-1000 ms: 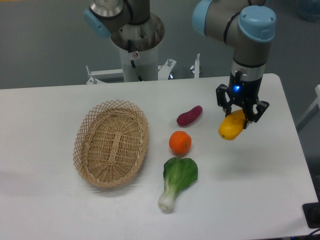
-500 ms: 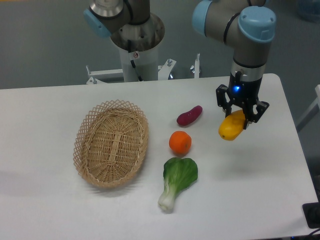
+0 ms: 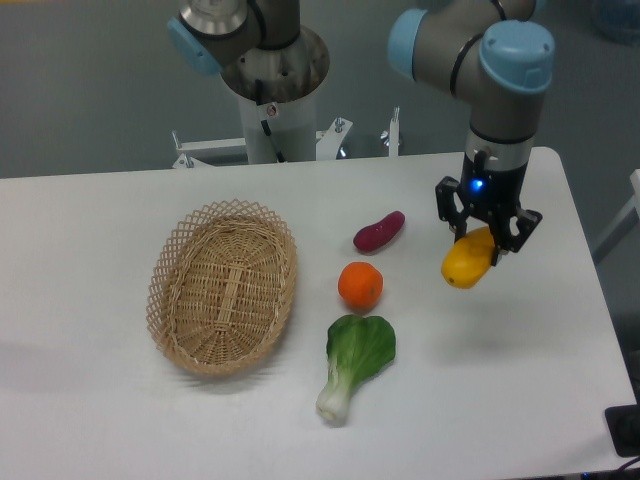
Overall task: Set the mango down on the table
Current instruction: 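Lower the held yellow mango down onto the table beside the bok choy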
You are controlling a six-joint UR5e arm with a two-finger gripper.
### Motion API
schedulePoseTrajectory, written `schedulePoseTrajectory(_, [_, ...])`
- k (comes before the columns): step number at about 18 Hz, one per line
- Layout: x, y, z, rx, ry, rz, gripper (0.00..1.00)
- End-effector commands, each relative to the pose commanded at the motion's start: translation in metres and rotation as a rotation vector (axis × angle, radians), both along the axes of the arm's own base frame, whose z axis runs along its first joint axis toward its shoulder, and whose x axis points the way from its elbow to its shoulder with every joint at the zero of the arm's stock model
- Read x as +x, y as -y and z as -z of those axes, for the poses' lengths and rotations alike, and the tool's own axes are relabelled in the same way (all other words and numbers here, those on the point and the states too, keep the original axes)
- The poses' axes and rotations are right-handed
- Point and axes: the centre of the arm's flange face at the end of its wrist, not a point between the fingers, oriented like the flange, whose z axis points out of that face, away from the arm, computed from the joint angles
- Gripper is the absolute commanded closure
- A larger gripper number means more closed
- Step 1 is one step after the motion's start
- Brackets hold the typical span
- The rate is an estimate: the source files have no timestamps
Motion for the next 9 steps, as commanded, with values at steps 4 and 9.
schedulePoseTrajectory(4, [-0.012, -0.010, 0.025, 0.023, -0.002, -0.051, 0.57])
schedulePoseTrajectory(9, [-0.015, -0.047, 0.060, 0.064, 0.004, -0.108, 0.57])
